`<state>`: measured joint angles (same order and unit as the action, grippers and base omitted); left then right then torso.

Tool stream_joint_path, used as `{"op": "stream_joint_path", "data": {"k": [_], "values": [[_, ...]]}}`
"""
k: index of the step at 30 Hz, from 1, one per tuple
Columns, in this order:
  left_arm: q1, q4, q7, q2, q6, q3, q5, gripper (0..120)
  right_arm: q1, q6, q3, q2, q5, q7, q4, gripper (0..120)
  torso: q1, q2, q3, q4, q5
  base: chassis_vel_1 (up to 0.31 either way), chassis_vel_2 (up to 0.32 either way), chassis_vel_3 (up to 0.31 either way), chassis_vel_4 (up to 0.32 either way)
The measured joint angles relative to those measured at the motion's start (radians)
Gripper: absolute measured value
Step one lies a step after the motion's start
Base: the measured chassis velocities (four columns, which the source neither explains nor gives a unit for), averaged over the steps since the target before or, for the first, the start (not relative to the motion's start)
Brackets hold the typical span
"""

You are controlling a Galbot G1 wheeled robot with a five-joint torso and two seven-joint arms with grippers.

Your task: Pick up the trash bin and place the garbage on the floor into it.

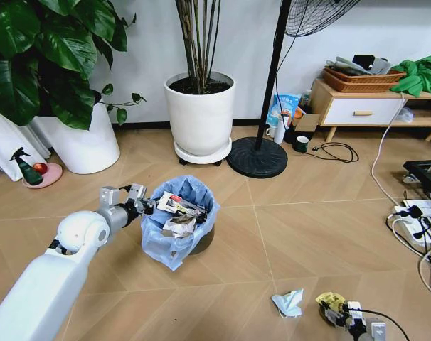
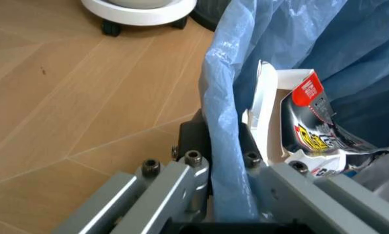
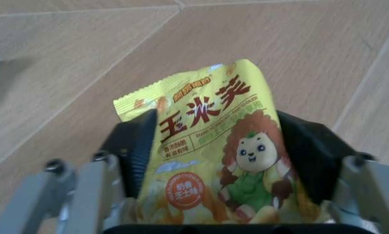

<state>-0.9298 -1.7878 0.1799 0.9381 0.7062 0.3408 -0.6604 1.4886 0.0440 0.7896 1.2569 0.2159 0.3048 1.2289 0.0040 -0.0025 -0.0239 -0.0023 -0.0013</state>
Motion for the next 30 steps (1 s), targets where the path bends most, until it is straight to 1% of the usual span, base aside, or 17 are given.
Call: {"op": "stream_joint_path", "data": {"k": [2, 5, 6, 8, 9, 10, 11, 13, 15, 17, 18, 20, 21, 23, 25, 27, 30], "values": [[0.000, 0.000, 0.000, 0.000, 0.000, 0.000, -0.001, 0, -0.002, 0.000, 0.000, 0.001, 0.000, 0.000, -0.003, 61, 0.000, 0.000, 0.000, 0.0001, -0.0003, 0.000, 0.000, 0.000, 0.000], [0.001, -0.001, 0.000, 0.000, 0.001, 0.001, -0.002, 0, -0.005, 0.000, -0.001, 0.003, 0.001, -0.003, -0.005, 46, 0.000, 0.000, 0.000, 0.0001, 0.0003, 0.000, 0.000, 0.000, 0.000], [0.001, -0.001, 0.000, 0.000, 0.001, 0.001, -0.002, 0, -0.005, 0.000, -0.001, 0.003, 0.001, -0.003, -0.005, 46, 0.000, 0.000, 0.000, 0.0001, 0.0003, 0.000, 0.000, 0.000, 0.000], [0.001, 0.000, 0.001, 0.002, 0.001, 0.002, -0.002, 0, -0.006, 0.000, -0.001, 0.006, 0.001, -0.005, -0.004, 34, 0.000, 0.000, 0.000, 0.0001, 0.0003, 0.000, 0.000, 0.000, 0.000], [0.001, 0.000, 0.001, 0.003, 0.001, 0.002, -0.002, 0, -0.007, 0.000, -0.002, 0.007, 0.001, -0.006, -0.004, 33, 0.000, 0.000, 0.000, 0.0001, 0.0004, 0.000, 0.000, 0.000, 0.000], [0.001, 0.001, 0.001, 0.005, 0.001, 0.002, -0.001, 0, -0.008, 0.000, -0.003, 0.009, 0.001, -0.010, -0.007, 25, 0.000, 0.000, 0.000, 0.0002, 0.0005, 0.000, 0.000, 0.000, 0.000], [0.001, 0.001, 0.001, 0.005, 0.001, 0.002, -0.001, 0, -0.008, 0.000, -0.003, 0.009, 0.001, -0.010, -0.007, 25, 0.000, 0.000, 0.000, 0.0002, 0.0005, 0.000, 0.000, 0.000, 0.000], [0.001, 0.001, 0.001, 0.007, 0.001, 0.002, -0.001, 0, -0.009, 0.000, -0.003, 0.011, 0.001, -0.016, -0.009, 19, 0.000, 0.000, 0.000, 0.0002, 0.0003, 0.000, 0.000, 0.000, 0.000], [0.001, 0.000, 0.000, 0.008, 0.002, 0.002, -0.001, 0, -0.007, 0.001, 0.002, 0.014, 0.006, -0.027, -0.002, 7, 0.000, 0.000, 0.000, 0.0001, 0.0006, 0.000, 0.000, 0.000, 0.000], [0.001, 0.000, 0.000, 0.008, 0.002, 0.002, -0.001, 0, -0.007, 0.003, 0.003, 0.015, 0.010, -0.029, 0.002, 7, 0.000, 0.000, 0.000, 0.0000, 0.0010, 0.000, 0.000, 0.000, 0.000], [0.001, -0.001, -0.001, 0.008, 0.002, 0.002, -0.001, 0, -0.003, 0.006, 0.010, 0.015, 0.024, -0.033, 0.024, 0, 0.000, 0.000, 0.000, -0.0003, 0.0016, 0.000, 0.000, 0.000, 0.000], [0.001, -0.001, -0.002, 0.009, 0.003, 0.002, -0.001, 0, 0.000, 0.009, 0.013, 0.014, 0.033, -0.034, 0.044, 0, 0.000, 0.000, 0.000, -0.0001, 0.0013, 0.000, 0.000, 0.000, 0.000], [0.001, -0.003, -0.002, 0.010, 0.003, 0.001, -0.001, 0, 0.005, 0.016, 0.017, 0.009, 0.050, -0.036, 0.078, 0, 0.000, 0.000, 0.000, -0.0001, 0.0004, 0.000, 0.000, 0.000, 0.000], [0.001, -0.003, -0.004, 0.011, 0.003, 0.000, -0.001, 0, 0.008, 0.019, 0.019, 0.003, 0.064, -0.036, 0.107, 0, 0.000, 0.000, 0.000, -0.0001, 0.0004, 0.000, 0.000, 0.000, 0.000], [0.001, -0.005, -0.010, 0.016, 0.005, -0.003, -0.001, 0, 0.007, 0.024, 0.017, -0.023, 0.087, -0.036, 0.176, 0, 0.000, 0.000, 0.000, -0.0001, 0.0005, 0.000, 0.000, 0.000, 0.000], [0.001, -0.005, -0.010, 0.016, 0.005, -0.004, -0.001, 0, 0.005, 0.024, 0.016, -0.027, 0.089, -0.036, 0.183, 0, 0.000, 0.000, 0.000, -0.0001, 0.0004, 0.000, 0.000, 0.000, 0.000], [0.001, -0.005, -0.014, 0.022, 0.006, -0.007, -0.001, 0, -0.026, 0.034, -0.013, -0.062, 0.093, -0.031, 0.258, 0, 0.000, 0.000, 0.000, 0.0000, 0.0001, 0.000, 0.000, 0.000, 0.000]]}}
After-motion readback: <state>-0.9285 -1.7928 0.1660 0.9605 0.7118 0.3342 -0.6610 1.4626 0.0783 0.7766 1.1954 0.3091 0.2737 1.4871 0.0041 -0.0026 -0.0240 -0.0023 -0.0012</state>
